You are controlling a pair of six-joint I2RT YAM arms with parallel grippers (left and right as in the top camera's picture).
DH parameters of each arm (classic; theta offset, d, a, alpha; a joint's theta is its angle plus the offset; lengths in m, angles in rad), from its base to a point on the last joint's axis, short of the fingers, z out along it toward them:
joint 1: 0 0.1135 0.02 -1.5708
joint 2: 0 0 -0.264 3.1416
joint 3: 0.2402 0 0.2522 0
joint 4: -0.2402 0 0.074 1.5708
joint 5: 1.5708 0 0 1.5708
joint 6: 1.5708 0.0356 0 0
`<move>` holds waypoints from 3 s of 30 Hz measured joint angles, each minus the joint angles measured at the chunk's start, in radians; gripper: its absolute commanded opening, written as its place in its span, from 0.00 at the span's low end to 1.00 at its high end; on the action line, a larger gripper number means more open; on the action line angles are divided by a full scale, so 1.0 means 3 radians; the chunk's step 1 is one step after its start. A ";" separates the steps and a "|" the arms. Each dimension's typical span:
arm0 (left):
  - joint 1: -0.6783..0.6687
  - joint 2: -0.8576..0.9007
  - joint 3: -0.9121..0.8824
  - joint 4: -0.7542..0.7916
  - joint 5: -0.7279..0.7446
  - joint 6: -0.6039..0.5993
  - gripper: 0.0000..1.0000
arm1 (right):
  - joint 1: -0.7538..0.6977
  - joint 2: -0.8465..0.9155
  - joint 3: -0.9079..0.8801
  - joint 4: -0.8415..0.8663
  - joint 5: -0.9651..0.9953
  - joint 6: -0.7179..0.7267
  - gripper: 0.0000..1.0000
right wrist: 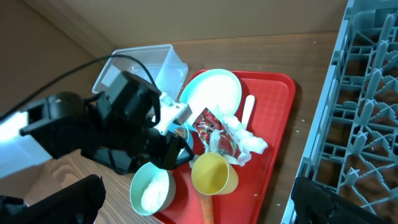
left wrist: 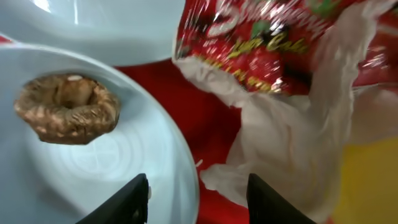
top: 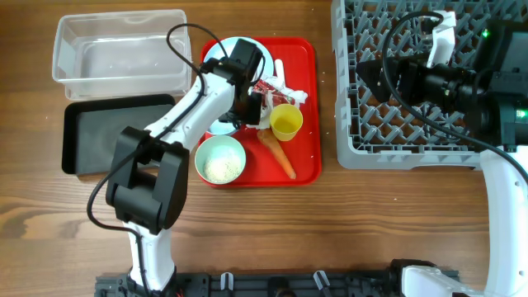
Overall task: Sort waste into correct bins and load items into the dishwasher rack
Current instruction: 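Reach left gripper to the blue bowl holding the brown lump and grasp it, then carry the bowl left and tip the brown lump onto the black tray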
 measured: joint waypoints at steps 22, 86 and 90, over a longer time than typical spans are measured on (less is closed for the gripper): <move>0.0020 -0.0102 0.0178 -0.0362 -0.0070 -0.0130 0.04 | 0.0000 0.0001 0.0000 0.0022 0.0001 0.0006 1.00; 0.3642 -0.0193 -0.0787 -0.0272 0.4955 0.0889 0.04 | -0.0001 0.0000 0.0000 -0.0225 0.0211 0.0337 1.00; 0.3642 -0.0193 -0.0787 -0.0258 0.4901 0.0858 0.04 | -0.0001 0.0000 0.0000 -0.0225 0.0211 0.0336 1.00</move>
